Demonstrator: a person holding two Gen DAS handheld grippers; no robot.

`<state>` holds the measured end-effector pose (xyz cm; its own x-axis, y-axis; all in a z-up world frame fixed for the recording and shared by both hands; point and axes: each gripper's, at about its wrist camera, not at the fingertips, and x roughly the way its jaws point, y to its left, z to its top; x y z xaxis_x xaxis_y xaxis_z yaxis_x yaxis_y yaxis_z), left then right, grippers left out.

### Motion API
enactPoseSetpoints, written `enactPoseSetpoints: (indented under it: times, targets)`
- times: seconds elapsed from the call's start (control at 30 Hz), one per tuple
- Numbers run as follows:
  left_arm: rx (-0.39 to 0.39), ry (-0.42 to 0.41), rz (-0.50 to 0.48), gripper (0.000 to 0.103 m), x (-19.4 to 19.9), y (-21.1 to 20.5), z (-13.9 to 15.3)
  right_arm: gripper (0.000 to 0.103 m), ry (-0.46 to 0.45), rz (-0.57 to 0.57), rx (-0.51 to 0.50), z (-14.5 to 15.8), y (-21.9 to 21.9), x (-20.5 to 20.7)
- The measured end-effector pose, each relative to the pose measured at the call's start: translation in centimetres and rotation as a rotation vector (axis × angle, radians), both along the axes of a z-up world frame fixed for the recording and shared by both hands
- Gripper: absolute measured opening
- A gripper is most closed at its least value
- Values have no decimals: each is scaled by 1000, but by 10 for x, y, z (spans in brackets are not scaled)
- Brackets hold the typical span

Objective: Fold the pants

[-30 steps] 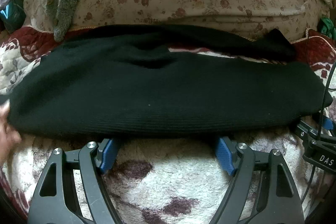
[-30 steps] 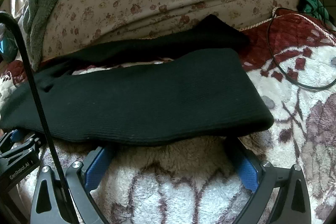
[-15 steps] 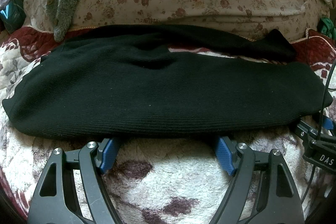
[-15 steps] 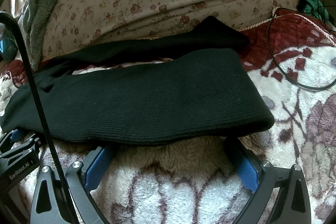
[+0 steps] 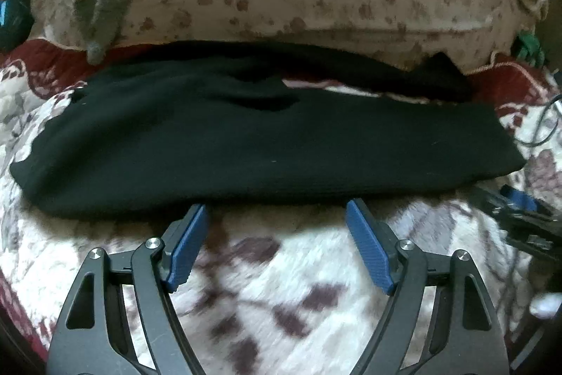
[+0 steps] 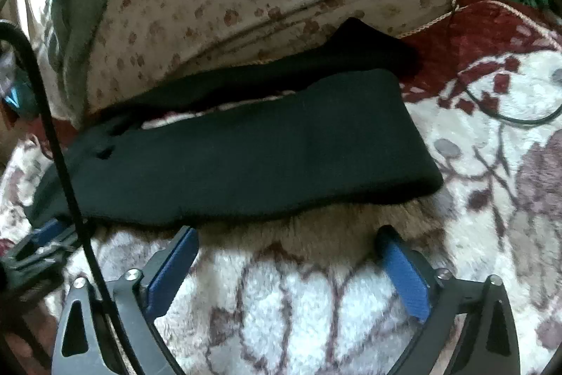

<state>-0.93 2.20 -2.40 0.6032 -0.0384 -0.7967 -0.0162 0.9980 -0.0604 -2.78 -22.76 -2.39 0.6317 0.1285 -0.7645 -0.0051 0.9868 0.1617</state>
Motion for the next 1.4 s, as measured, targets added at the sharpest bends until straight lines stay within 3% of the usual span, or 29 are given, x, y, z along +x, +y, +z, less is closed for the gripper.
enactPoseSetpoints:
  times: [0.07,0.13,0.27,0.5,0.8,1.4]
  targets:
    - [10,-23,6,80,-8,6,8,82,29,-9,-67,2,8,-3]
    - [19,-44,15,80,-13,11,16,79,29,-5,-28,7,11,-10]
    - [23,-80,30,80,-25,24,30,79,0,-33,72,16,13,-23]
    - [38,-135,65,80,-46,41,44,79,-25,12,122,30,23,-39]
    - [27,-148,74,80,-58,46,50,79,-52,65,11,45,40,-55]
    - [22,-134,122,80,-59,68,48,78,-18,92,43,45,48,-56]
